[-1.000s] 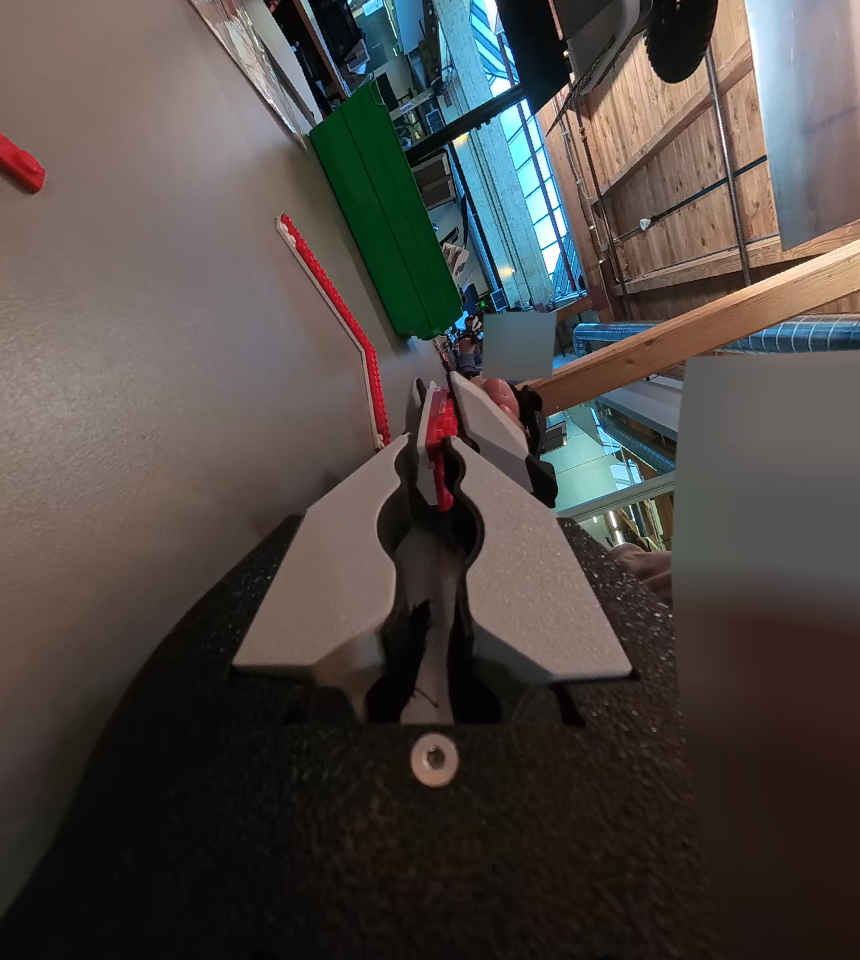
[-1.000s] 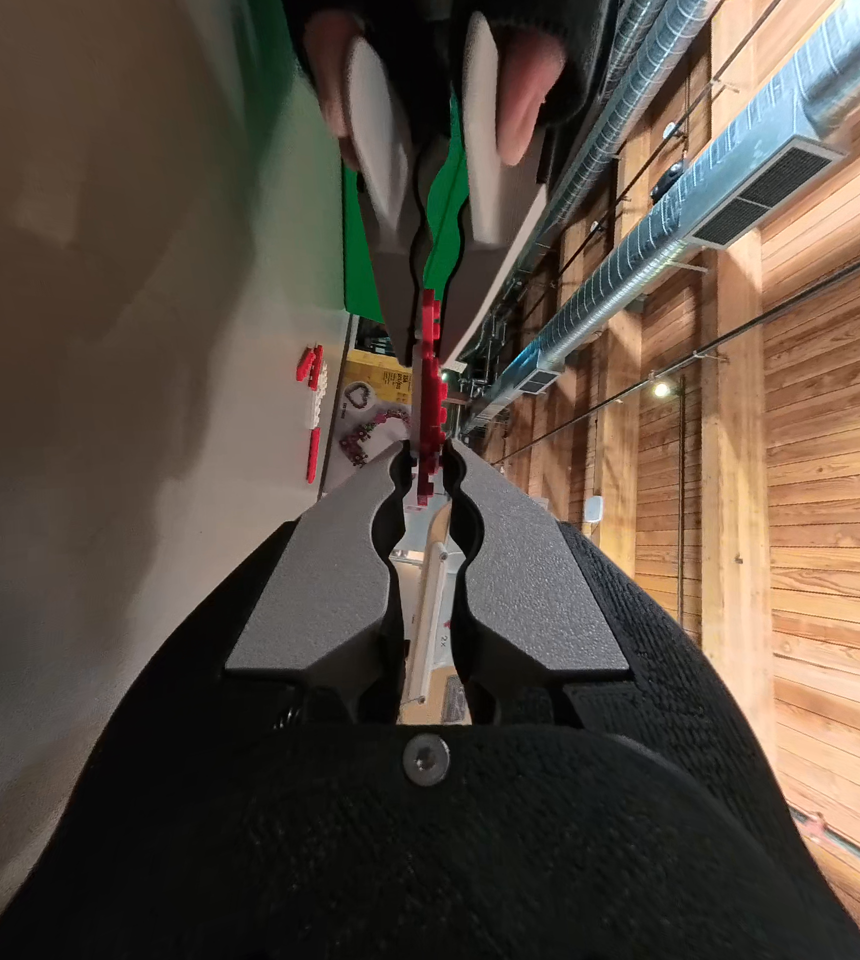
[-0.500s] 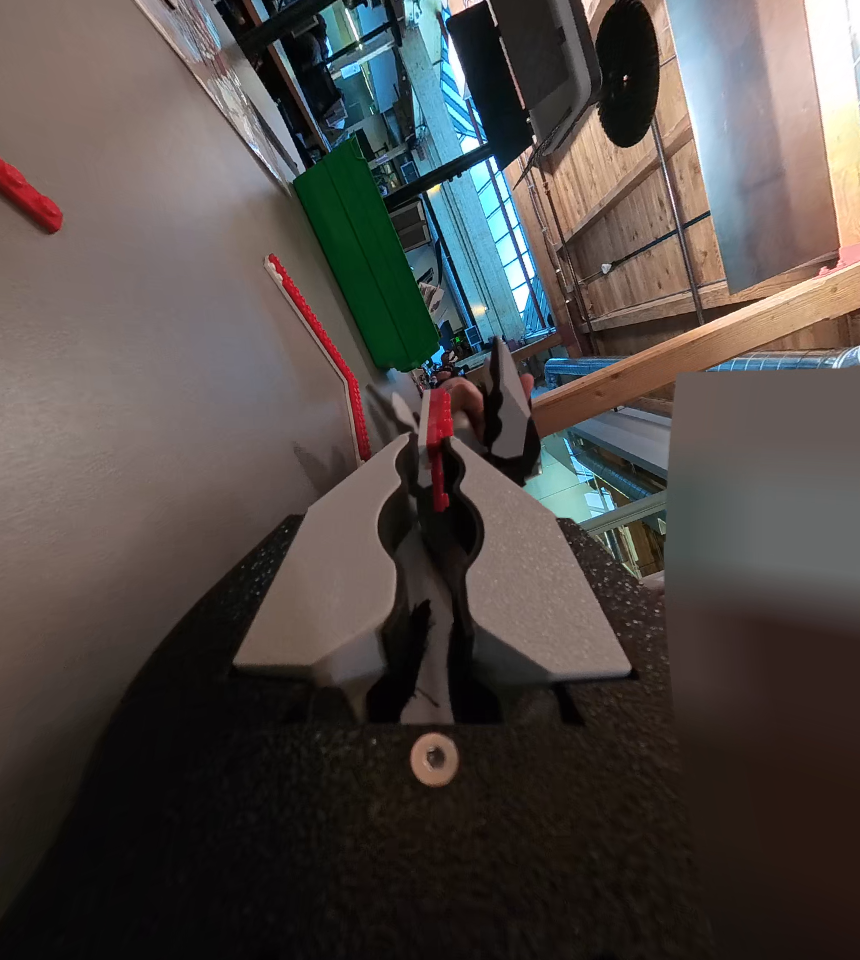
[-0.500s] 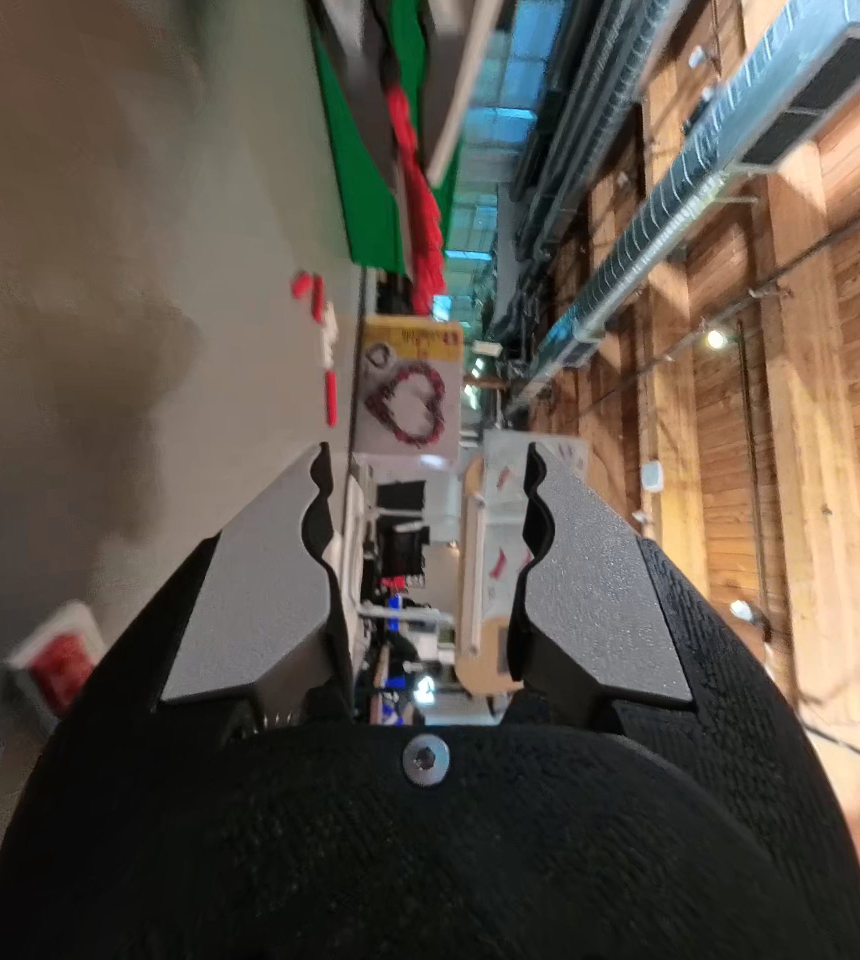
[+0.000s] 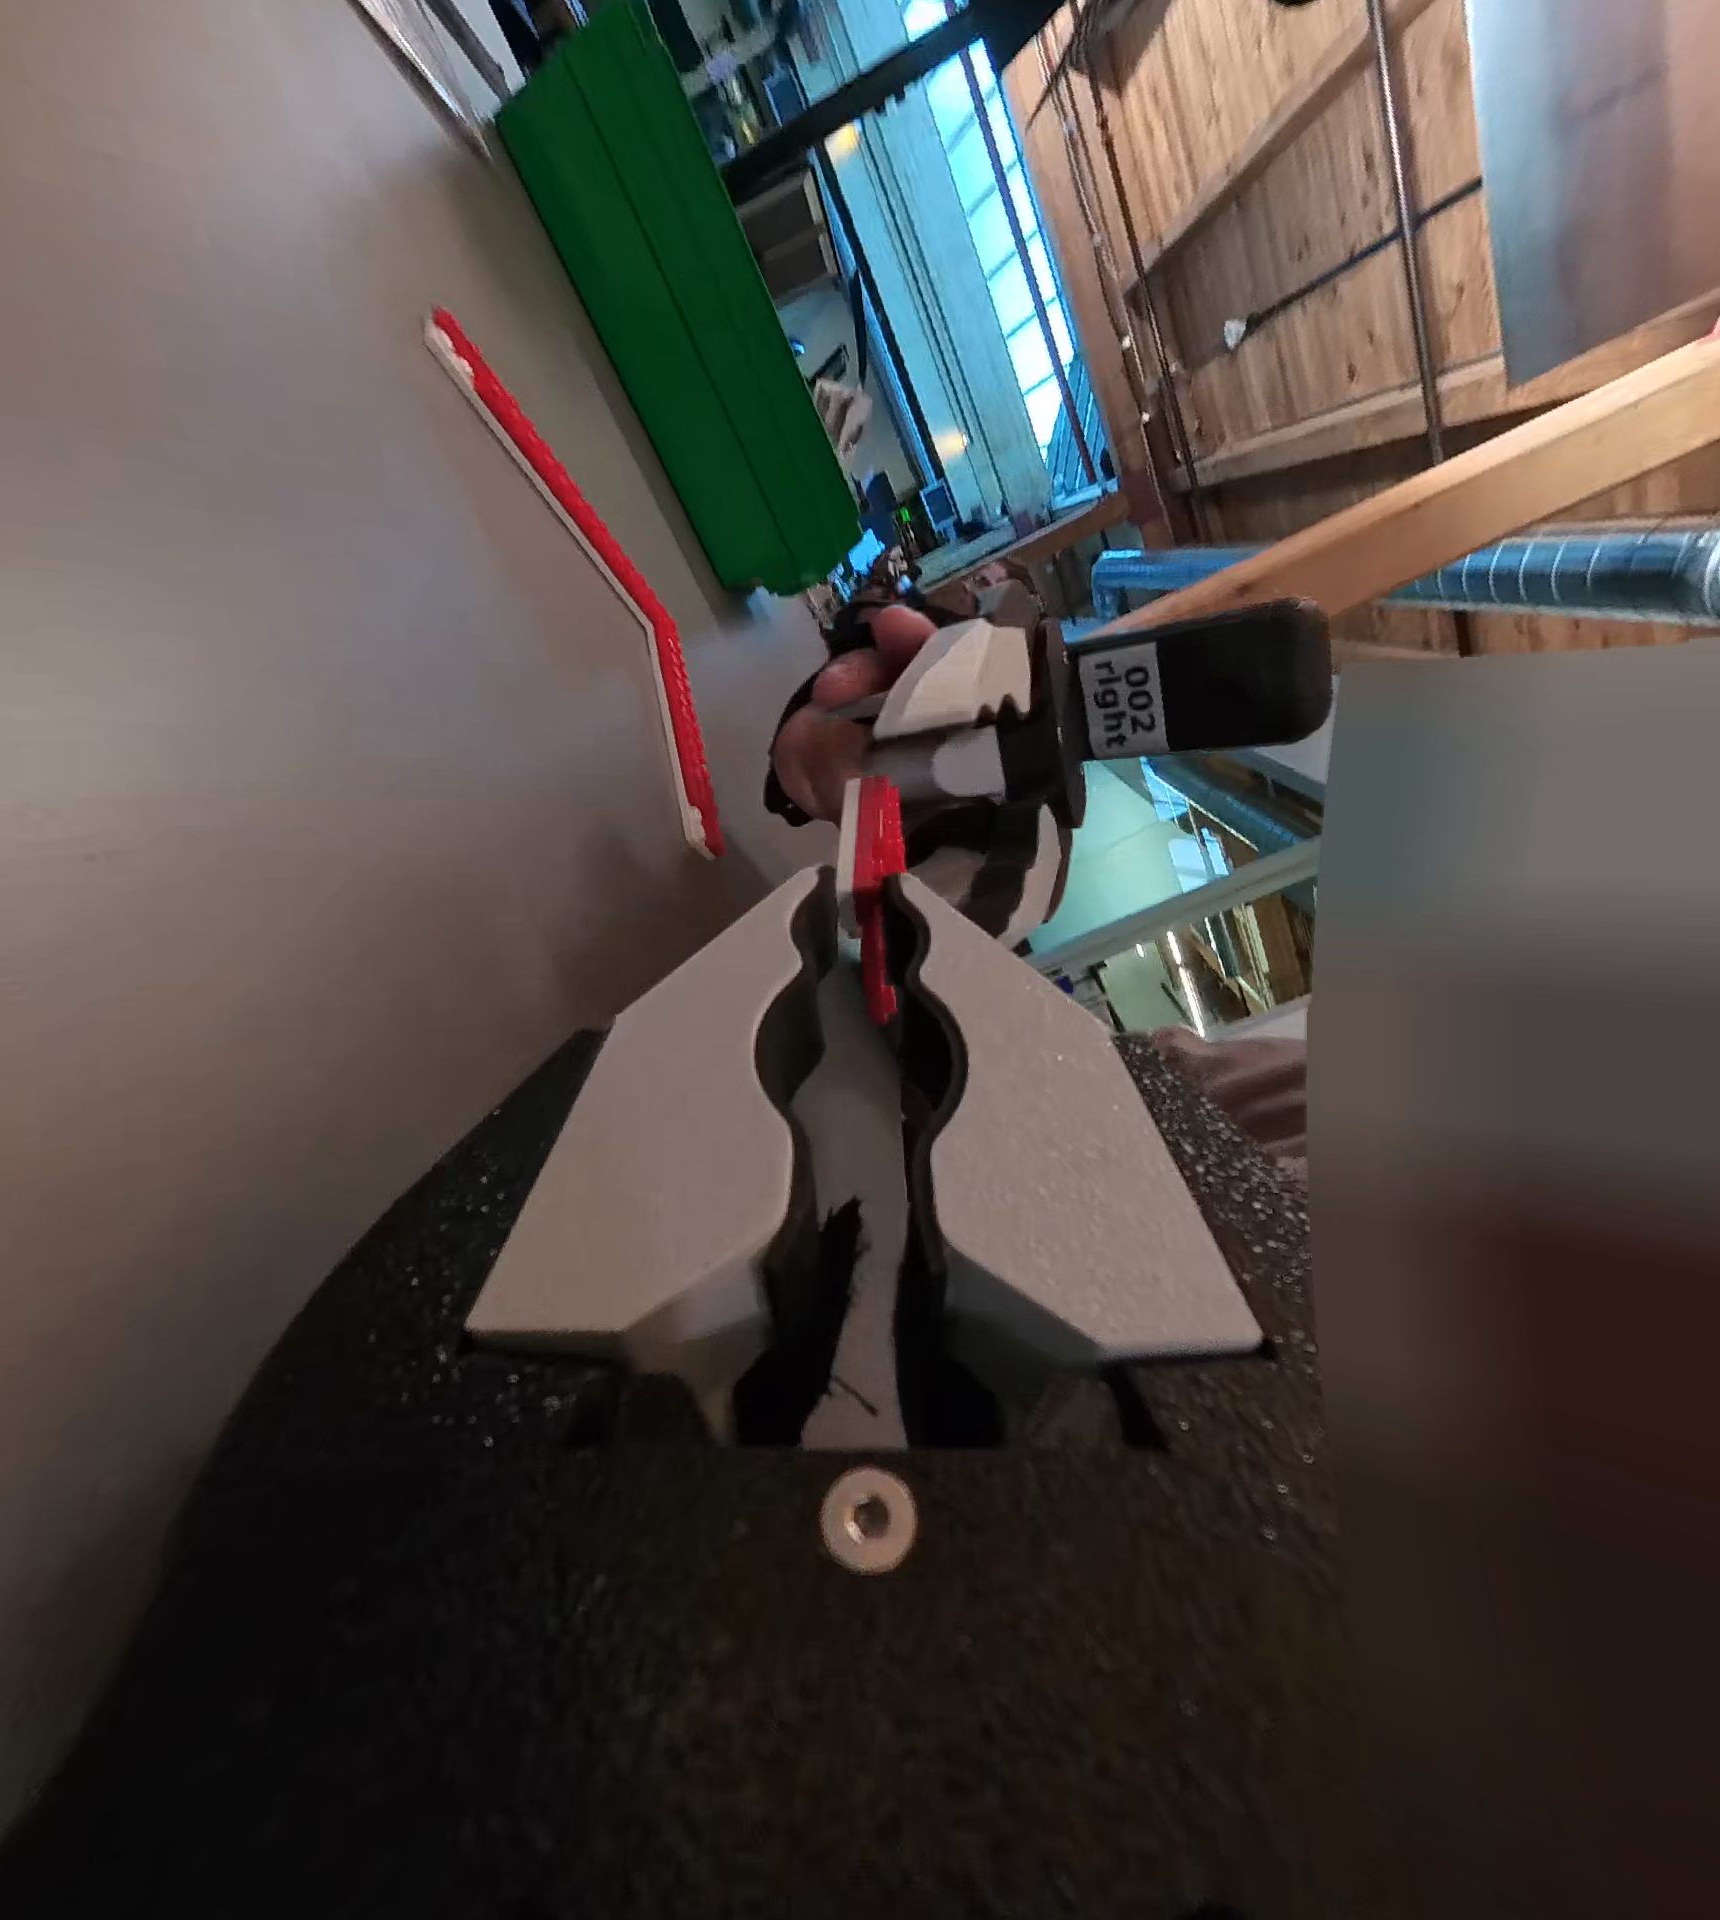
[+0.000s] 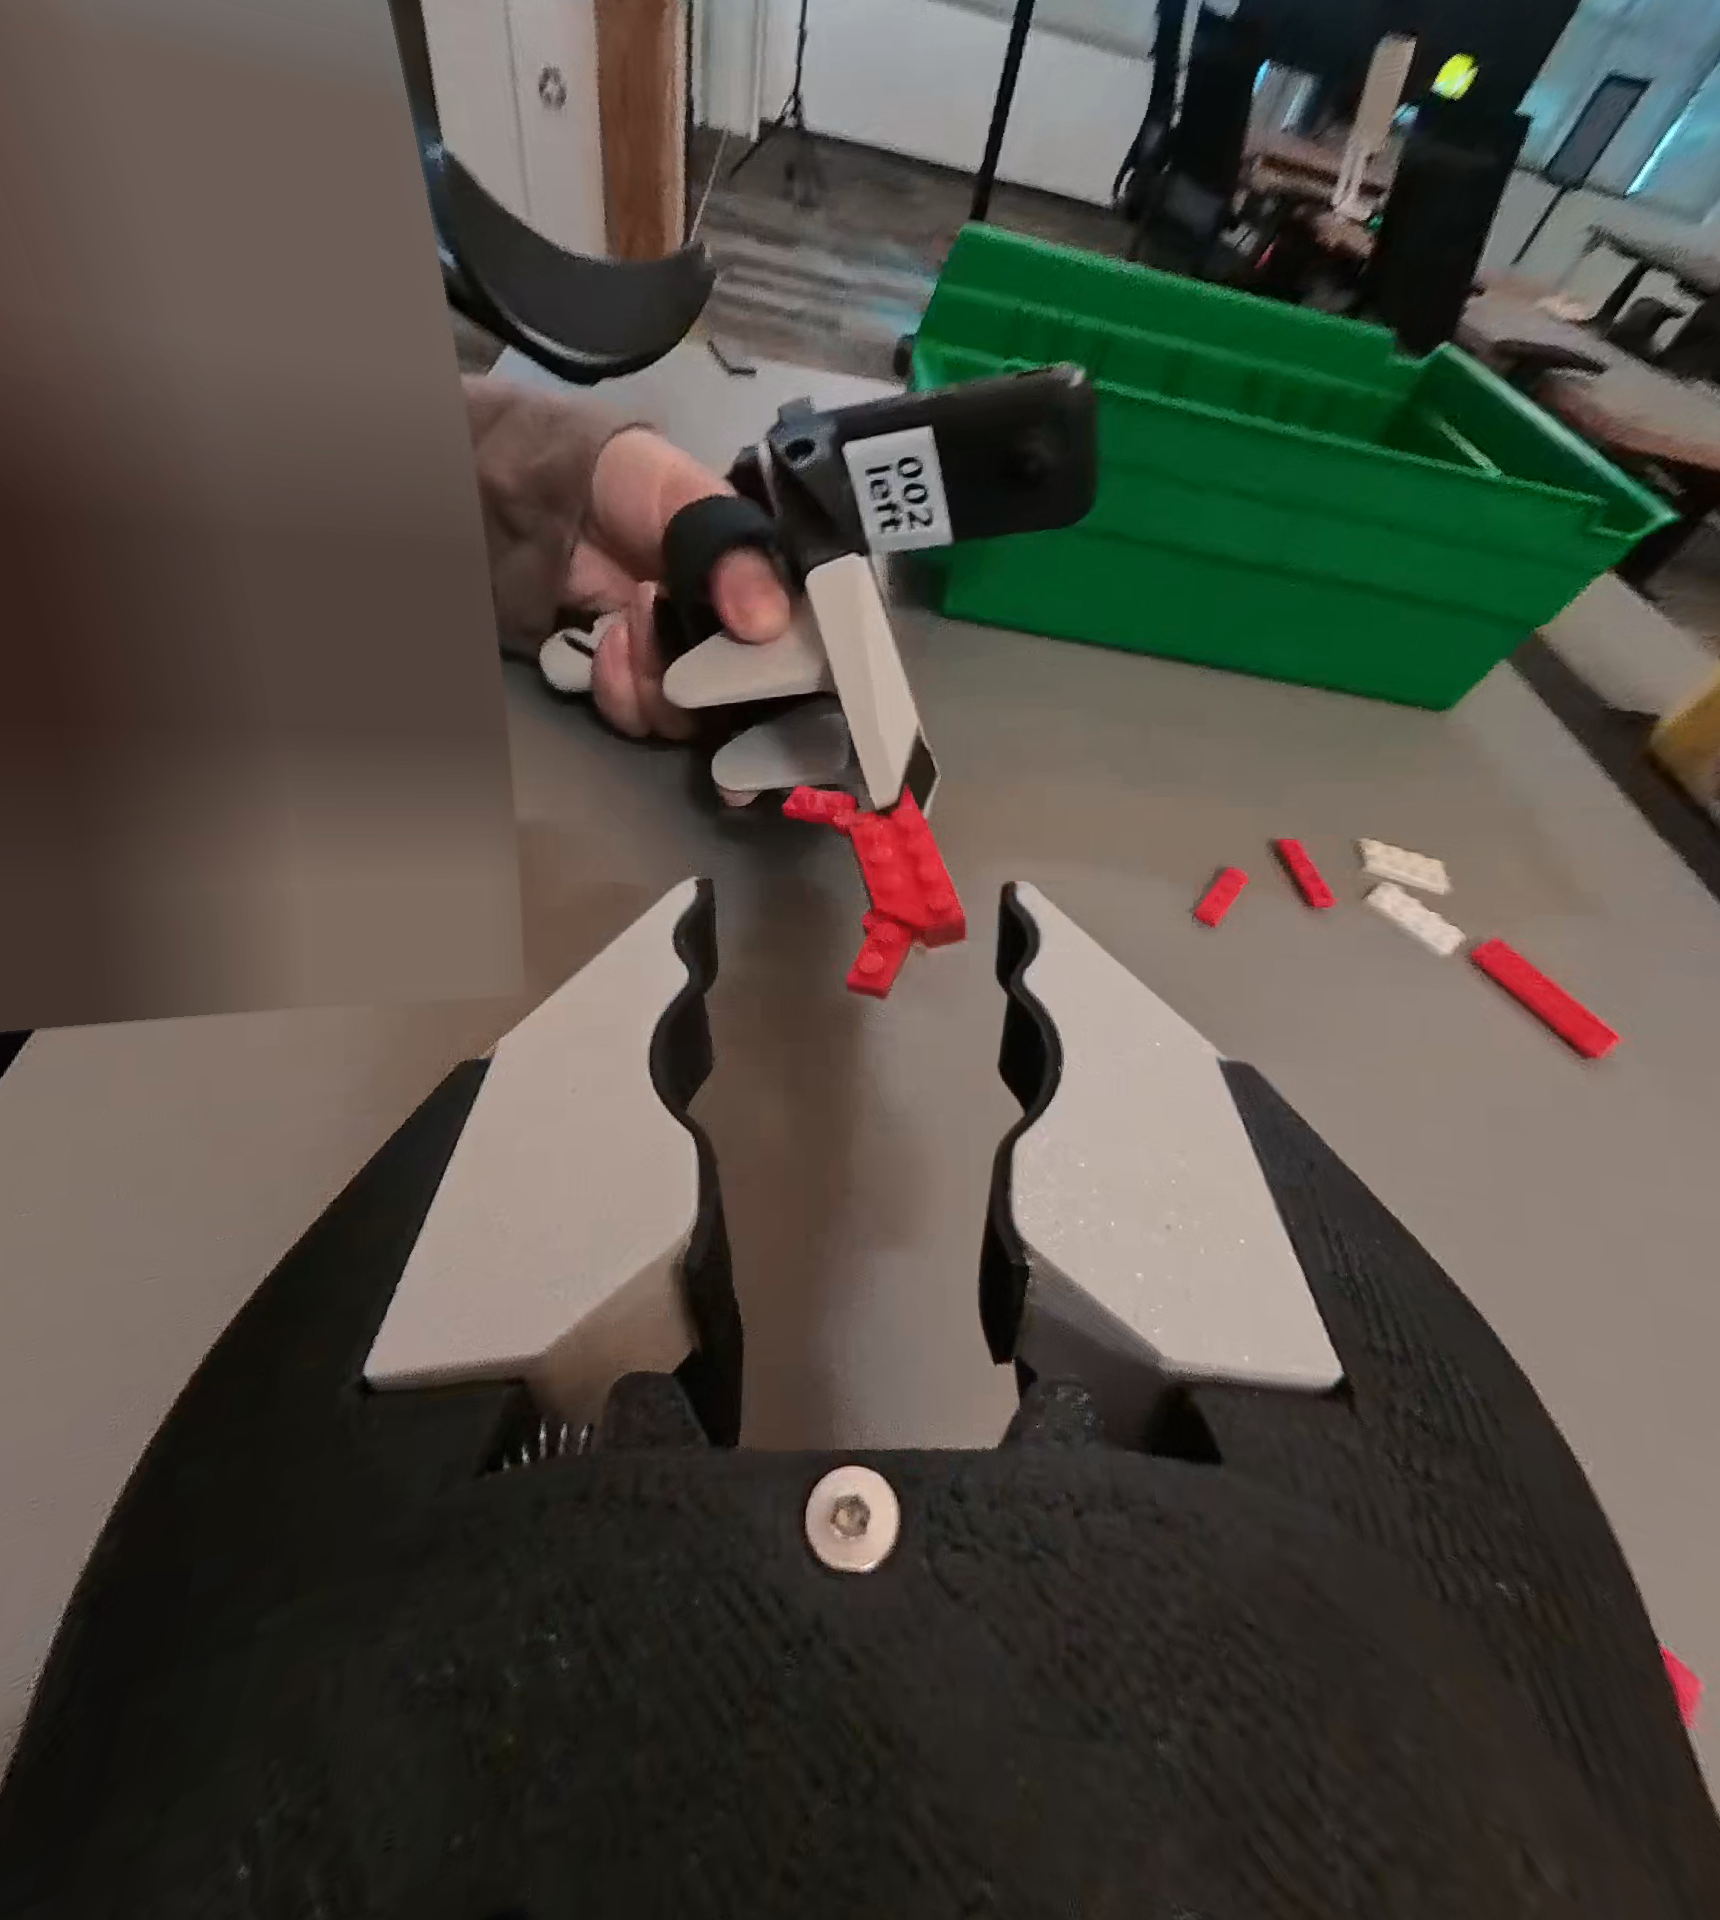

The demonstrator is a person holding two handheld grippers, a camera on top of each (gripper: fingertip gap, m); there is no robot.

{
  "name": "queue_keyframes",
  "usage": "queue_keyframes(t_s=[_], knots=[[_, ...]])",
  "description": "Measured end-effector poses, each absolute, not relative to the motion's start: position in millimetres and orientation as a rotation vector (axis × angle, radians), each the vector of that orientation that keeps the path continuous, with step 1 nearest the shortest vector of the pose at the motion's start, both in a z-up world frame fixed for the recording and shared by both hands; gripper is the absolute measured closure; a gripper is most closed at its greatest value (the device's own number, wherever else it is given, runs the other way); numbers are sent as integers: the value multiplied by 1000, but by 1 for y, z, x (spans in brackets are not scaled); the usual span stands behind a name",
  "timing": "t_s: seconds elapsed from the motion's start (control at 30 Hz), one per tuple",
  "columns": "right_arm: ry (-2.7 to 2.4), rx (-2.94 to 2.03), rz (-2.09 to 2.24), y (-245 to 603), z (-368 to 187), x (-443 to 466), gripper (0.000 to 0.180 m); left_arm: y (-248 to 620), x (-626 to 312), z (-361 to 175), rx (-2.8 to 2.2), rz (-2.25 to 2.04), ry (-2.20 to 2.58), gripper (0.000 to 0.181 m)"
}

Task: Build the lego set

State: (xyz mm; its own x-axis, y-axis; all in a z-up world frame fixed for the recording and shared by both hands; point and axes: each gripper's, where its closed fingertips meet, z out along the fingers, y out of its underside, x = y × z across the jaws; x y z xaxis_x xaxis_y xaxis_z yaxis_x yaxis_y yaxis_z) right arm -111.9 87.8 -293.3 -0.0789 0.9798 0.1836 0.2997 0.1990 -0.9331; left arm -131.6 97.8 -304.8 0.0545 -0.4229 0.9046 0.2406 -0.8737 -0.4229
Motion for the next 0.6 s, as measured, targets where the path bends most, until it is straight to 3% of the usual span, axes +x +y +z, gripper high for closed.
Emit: queue_keyframes(t_s=[0.2,0.6], knots=[[-1643,-1274,840,83,-309,-117,151,90,-124,-310,-1919,-1870,245,174],[-1718,-1320,753,85,-327,-115,162,90,-120,-320,-1992,-1805,267,175]])
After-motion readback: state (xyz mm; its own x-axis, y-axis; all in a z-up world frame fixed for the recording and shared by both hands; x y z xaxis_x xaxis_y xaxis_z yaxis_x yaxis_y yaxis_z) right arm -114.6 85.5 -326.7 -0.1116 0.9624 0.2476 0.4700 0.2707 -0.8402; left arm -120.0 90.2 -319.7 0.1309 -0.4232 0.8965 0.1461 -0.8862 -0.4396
